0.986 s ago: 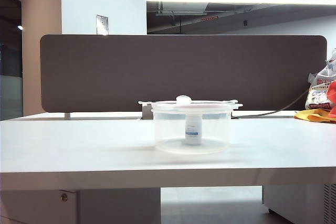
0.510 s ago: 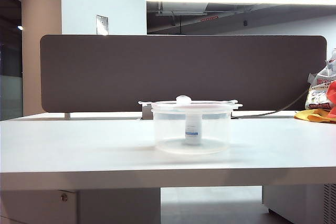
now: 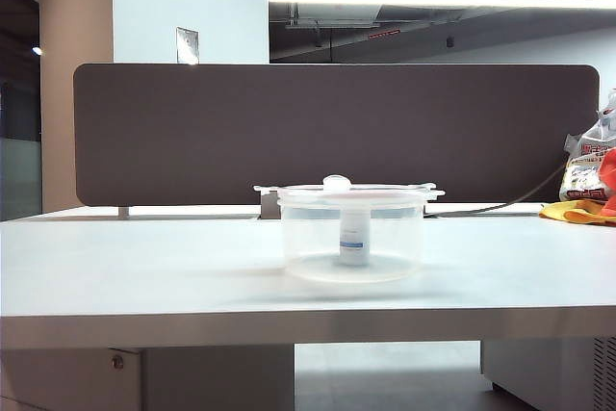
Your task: Remove the lid of the round box, pick up the small white medicine bottle inside, and place it on the table.
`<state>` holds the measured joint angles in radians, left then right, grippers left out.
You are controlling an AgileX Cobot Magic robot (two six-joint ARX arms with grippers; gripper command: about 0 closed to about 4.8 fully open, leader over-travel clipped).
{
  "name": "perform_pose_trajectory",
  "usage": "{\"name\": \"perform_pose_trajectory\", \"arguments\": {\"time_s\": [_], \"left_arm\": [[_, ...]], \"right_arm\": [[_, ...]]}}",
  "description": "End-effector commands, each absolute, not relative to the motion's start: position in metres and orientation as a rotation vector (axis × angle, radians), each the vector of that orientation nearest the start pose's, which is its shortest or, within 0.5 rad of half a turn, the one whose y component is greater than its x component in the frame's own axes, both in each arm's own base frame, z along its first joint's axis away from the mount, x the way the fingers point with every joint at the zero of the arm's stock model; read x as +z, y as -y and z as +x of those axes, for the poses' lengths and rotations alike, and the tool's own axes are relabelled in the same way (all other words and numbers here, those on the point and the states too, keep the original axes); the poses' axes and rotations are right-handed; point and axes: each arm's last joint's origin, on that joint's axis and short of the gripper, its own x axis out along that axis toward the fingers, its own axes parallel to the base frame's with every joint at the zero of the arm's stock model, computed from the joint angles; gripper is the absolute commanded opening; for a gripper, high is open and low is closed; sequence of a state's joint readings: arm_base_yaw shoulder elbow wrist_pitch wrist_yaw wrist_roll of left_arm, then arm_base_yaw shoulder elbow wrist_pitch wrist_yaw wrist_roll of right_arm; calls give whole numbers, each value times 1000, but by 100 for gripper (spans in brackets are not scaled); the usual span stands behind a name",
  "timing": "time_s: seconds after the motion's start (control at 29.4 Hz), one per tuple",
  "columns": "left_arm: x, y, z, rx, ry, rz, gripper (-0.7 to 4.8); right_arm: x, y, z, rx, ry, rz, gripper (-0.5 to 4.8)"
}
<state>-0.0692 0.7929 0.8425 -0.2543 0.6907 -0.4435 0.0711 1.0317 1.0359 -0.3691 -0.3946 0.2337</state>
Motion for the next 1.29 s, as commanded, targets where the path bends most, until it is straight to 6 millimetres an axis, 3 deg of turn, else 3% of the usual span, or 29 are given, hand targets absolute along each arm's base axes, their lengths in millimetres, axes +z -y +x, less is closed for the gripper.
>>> {"name": "perform_pose_trajectory", "arguments": {"time_s": [0.03,0.27,0.41,0.51,0.68,0.99,1.16,1.29], "left_arm": [[358,56,175,-759,-383,-420,-6],[380,92,190,-764,-482,-235,-6],[395,103,194,-717,-513,-119,-6],[405,108,195,-703,-512,-54,-6],[413,111,199,-699,-519,-42,-6],[409,110,198,-678,-554,-10,-6],[408,110,197,-676,-574,-7,-6],[408,110,197,-676,-575,-7,-6]], "right_arm": [[348,-43,231,484,-551,199,-2],[328,-51,250,489,-692,196,17],[319,-53,257,490,-731,203,170],[313,-54,262,507,-760,213,230],[293,-58,277,552,-841,249,235],[237,-69,308,700,-1063,411,235],[213,-73,317,794,-1147,501,329],[204,-73,320,796,-1177,518,327]]}}
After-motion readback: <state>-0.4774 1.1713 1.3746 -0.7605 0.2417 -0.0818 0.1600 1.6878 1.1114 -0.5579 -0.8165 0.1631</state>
